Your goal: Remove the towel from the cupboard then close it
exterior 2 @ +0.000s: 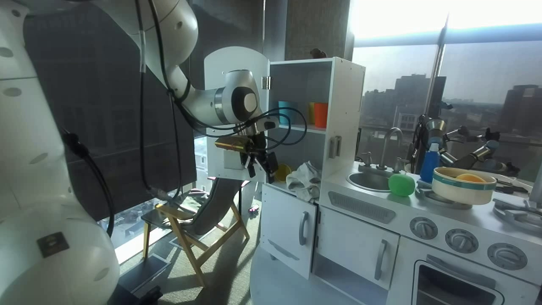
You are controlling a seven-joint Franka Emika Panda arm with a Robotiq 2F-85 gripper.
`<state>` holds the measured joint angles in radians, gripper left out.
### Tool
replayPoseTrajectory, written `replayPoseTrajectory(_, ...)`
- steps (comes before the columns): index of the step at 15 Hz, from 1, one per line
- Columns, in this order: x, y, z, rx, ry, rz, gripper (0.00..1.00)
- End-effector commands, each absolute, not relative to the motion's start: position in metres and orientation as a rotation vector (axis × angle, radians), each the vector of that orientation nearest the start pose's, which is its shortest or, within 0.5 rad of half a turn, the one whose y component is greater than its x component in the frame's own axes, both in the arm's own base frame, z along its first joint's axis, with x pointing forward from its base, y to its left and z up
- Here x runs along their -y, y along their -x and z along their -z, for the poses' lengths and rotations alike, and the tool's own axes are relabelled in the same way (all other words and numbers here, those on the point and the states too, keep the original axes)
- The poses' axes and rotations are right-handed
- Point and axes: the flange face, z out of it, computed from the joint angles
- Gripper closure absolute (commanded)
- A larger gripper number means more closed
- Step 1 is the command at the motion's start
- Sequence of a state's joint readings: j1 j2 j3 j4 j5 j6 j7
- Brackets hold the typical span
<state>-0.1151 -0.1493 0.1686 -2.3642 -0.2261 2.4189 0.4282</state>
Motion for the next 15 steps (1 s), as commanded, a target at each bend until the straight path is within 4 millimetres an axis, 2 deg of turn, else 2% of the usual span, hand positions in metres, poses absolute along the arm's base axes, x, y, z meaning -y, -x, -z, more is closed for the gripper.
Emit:
replayPoseTrajectory(1,-0.020,-0.539,-0.389,-0.191,3.258,0.308,0.00)
replayPoseTrajectory(2,-0.027,-0.539,-0.385,-0.123,3.242,0.258,0.00)
replayPoseTrajectory(3,-0.025,-0.523,-0.387,-0.220,3.250,0.314,0.00)
replayPoseTrajectory(5,-0.023,-0.532,-0.376,-0.163,3.249,0.270,0.00)
replayPoseTrajectory(8,-0.025,-0.535,-0.375,-0.143,3.251,0.261,0.00)
replayPoseTrajectory(11,-0.003,-0.545,-0.379,-0.246,3.284,0.305,0.00)
replayPoseTrajectory(15,0.032,-0.563,-0.397,-0.303,3.328,0.393,0.00)
